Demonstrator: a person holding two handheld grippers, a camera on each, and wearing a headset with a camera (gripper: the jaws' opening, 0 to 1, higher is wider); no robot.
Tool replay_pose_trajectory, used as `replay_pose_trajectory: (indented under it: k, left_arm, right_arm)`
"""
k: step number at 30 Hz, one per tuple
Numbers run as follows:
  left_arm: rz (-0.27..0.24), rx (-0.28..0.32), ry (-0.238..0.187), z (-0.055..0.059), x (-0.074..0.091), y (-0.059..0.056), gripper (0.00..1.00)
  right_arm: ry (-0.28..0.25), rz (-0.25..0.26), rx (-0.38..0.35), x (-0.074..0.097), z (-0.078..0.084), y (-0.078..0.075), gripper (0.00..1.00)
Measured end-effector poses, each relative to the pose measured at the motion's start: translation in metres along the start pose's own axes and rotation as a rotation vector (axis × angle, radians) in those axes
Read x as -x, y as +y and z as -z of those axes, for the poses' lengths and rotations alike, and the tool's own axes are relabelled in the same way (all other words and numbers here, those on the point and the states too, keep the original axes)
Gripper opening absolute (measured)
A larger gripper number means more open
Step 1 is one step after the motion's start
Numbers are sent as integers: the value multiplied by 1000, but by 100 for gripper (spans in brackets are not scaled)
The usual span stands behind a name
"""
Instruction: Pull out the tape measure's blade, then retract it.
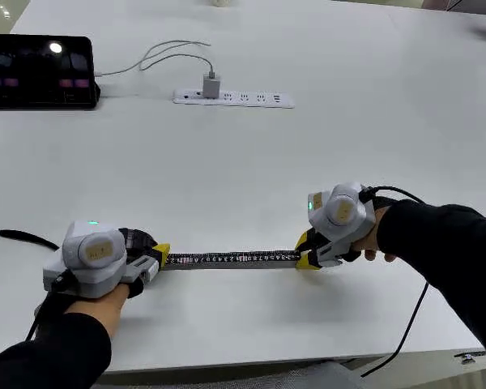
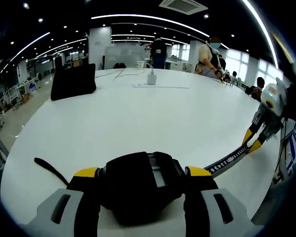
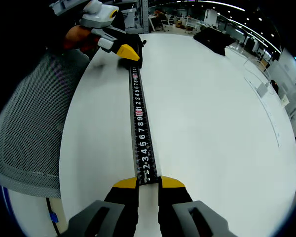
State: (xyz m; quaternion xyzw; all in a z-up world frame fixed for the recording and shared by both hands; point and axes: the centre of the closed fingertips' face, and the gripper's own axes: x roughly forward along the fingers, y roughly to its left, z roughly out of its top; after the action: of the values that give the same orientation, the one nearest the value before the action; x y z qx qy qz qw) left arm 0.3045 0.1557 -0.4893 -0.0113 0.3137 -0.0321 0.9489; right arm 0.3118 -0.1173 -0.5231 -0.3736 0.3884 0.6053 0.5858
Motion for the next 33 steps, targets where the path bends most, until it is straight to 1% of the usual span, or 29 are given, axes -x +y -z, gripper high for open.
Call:
replay_pose_trajectory:
  k: [3,15,19,21,26,29,30,33]
  left_arm:
    - [-3,-4,10,1,0,0,64]
    - [6,2,17,1,-2,0,64]
    - [8,3,20,1,-2,0,64]
    - [9,3,21,1,-2,0,64]
    - [11,3,22,1,-2,1,64]
    - [11,3,22,1,-2,1,64]
    - [11,3,22,1,-2,1,64]
    - [12,5,25,1,-2,2,64]
  right_arm:
    - [1,0,-5,0,0,0,11]
    - [15,4,-6,-2,-1,0,11]
    - [14,2,8,-3,-1,0,10]
    - [17,1,25,-3,-2,0,10]
    - [24,-2,34,-4,-3,0,11]
    - [30,-5,54,-4,-4,0,11]
    - [33,-3,41,-4,-5,0,11]
    - [30,0,39,-4,-6,1,11]
